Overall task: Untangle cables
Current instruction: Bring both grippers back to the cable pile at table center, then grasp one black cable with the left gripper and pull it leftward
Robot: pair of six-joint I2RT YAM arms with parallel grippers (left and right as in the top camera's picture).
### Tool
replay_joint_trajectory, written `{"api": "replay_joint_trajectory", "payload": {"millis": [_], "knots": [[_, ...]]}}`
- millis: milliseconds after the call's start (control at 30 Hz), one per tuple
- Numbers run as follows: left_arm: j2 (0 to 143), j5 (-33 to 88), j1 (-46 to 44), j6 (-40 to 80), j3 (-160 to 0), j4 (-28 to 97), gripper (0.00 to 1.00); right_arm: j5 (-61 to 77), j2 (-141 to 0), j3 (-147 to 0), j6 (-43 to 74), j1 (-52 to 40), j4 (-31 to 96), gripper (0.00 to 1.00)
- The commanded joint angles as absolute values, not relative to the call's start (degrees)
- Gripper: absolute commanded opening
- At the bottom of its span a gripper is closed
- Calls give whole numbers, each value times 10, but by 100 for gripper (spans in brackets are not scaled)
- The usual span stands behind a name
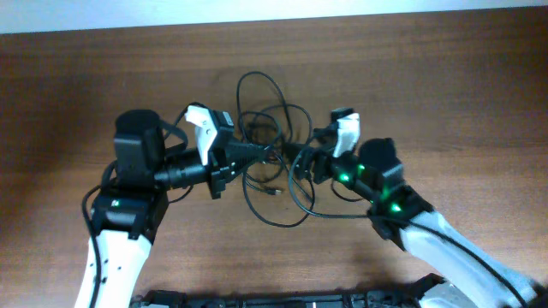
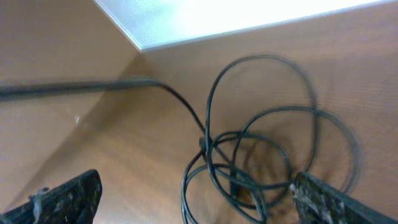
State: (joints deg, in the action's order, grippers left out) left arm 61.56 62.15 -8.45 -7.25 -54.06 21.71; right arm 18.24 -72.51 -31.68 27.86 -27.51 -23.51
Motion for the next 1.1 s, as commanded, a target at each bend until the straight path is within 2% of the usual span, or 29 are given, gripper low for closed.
{"api": "replay_joint_trajectory", "payload": {"millis": [0,133,400,433,533,567,600,633,833,1067], "knots": [[558,614,-56,-82,-555,215,0,280,-820,-318,270,-274,-316,98],[503,610,-17,-80,-568,215,0,300,-928,-319,241,-283,-398,99],[502,610,-13,-77,-567,224,0,276,-1042,-347,217,-352,-386,97],[503,608,-13,-77,-567,223,0,223,-1043,-349,216,-364,-348,78],[503,584,-13,-69,-568,217,0,179,-1043,-349,217,-368,-324,47],[503,585,-13,-67,-568,207,0,176,-1043,-350,217,-366,-323,20],[503,584,-13,-61,-568,198,0,173,-1043,-350,217,-366,-323,8],[503,584,-13,-52,-568,186,0,172,-1043,-350,217,-366,-323,4],[502,542,0,-4,-568,121,0,112,-1039,-351,269,-326,-287,4],[502,454,109,46,-568,79,0,121,-1003,-351,290,-147,-182,4]]}}
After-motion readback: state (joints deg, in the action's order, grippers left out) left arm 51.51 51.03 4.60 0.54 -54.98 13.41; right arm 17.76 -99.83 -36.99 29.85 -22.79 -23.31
